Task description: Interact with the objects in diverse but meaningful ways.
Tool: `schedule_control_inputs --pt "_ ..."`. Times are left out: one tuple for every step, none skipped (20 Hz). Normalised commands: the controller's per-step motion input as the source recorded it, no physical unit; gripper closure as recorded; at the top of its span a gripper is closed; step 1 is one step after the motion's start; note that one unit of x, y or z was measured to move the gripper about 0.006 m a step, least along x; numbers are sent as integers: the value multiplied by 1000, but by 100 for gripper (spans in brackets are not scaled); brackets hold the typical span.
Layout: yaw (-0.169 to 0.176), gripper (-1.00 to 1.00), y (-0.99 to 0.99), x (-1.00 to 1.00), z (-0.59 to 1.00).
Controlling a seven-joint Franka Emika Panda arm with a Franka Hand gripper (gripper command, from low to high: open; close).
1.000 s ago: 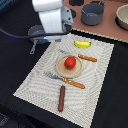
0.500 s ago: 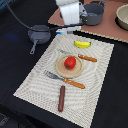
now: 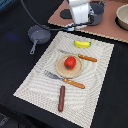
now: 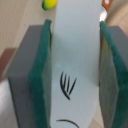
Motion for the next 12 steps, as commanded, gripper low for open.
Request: schedule_control_inputs --pt "0 100 209 0 -234" --pt "5 100 63 -11 -206" --pt "6 100 11 -54 -206" --pt "11 100 0 -71 -231" --pt "13 100 0 -140 -240" --pt "15 100 0 -177 -269" --pt "19 100 0 -197 -291" --pt "25 100 37 -137 -317" --pt "32 100 103 -129 -314" --pt "41 100 174 -131 -337" --pt "48 100 269 -137 -354" --pt "66 100 354 -143 -329"
